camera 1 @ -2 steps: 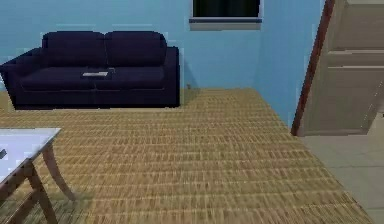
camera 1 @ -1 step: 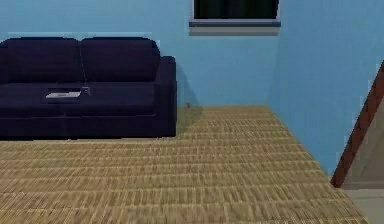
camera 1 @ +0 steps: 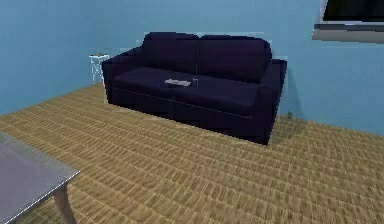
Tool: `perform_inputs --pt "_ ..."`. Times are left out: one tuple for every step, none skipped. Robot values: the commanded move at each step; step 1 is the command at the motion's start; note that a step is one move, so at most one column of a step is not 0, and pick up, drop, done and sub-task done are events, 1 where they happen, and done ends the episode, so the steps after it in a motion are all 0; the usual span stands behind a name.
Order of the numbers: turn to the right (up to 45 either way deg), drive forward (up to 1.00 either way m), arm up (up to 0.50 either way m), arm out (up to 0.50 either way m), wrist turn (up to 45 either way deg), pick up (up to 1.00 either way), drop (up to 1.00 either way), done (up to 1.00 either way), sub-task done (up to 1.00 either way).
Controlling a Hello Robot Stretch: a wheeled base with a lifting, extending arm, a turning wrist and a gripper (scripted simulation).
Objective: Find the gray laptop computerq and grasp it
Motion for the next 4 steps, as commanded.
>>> perform_inputs --pt "0.0 1.0 0.0 0.0 0.0 0.0 0.0 0.0 0.0" --pt "-6.0 0.0 0.0 0.0 0.0 0.0 0.0 0.0 0.0" --pt "0.0 0.35 0.0 0.0 0.0 0.0 0.0 0.0 0.0" --pt "-45.0 0.0 0.0 0.0 0.0 0.0 0.0 0.0 0.0"
